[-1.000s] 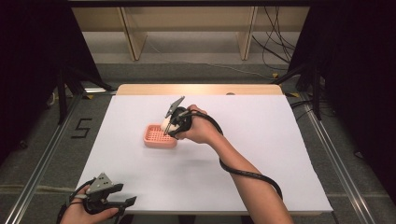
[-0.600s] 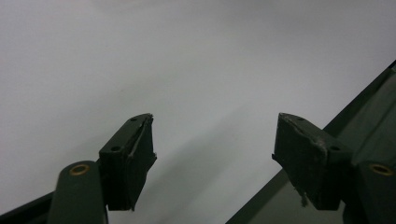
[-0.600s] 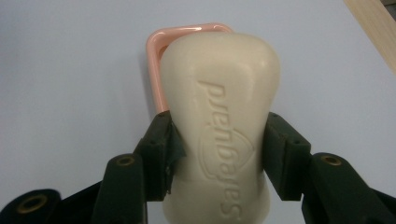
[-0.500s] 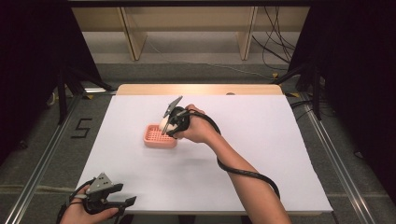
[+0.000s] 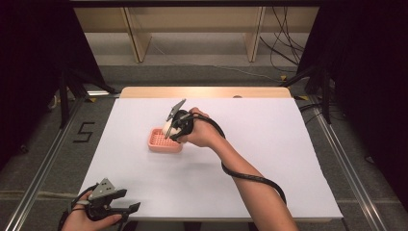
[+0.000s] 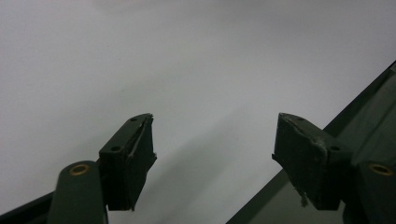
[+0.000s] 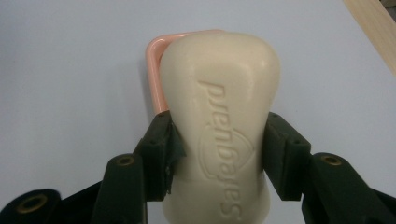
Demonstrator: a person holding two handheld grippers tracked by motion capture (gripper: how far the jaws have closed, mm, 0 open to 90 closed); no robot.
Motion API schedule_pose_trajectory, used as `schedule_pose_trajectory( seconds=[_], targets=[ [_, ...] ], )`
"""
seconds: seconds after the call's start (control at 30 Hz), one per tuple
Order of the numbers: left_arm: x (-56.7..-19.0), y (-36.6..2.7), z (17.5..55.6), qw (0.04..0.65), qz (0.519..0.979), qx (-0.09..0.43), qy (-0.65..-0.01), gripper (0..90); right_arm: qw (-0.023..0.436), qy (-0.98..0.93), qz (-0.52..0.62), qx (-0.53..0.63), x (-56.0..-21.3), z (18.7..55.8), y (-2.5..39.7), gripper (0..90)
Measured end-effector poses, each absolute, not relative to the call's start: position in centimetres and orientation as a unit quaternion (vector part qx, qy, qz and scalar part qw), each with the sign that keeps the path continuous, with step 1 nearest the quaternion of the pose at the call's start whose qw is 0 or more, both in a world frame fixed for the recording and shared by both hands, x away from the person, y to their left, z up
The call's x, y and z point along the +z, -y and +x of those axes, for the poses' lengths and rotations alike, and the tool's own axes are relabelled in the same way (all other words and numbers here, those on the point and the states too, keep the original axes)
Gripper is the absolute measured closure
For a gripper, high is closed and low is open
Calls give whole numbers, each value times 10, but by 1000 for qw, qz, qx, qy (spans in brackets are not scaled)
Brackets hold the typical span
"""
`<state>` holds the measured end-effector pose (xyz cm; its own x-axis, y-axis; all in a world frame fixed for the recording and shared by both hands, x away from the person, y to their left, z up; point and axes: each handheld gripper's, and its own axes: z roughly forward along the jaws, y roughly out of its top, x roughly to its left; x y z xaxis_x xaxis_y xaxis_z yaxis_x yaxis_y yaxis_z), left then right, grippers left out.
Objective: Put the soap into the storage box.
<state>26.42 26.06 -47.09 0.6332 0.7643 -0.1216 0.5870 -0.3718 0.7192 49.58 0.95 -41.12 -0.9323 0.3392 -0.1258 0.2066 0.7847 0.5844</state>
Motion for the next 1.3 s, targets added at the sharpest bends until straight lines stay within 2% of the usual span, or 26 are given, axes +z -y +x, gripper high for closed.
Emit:
schedule_pose_trajectory(
  seconds=[0.9, 1.0, 1.13, 1.3],
  targets=[
    [-472, -261, 264, 385, 814, 111, -422, 282, 102, -943, 138, 284, -418, 504, -28, 506],
    [-471, -263, 266, 374, 824, 130, -405, 282, 100, -943, 142, 283, -420, 504, -30, 507],
    [-471, -263, 266, 374, 824, 129, -406, 282, 101, -943, 139, 284, -422, 506, -33, 507],
    [-472, -261, 264, 378, 814, 120, -424, 282, 104, -942, 142, 285, -424, 507, -36, 506]
  ],
)
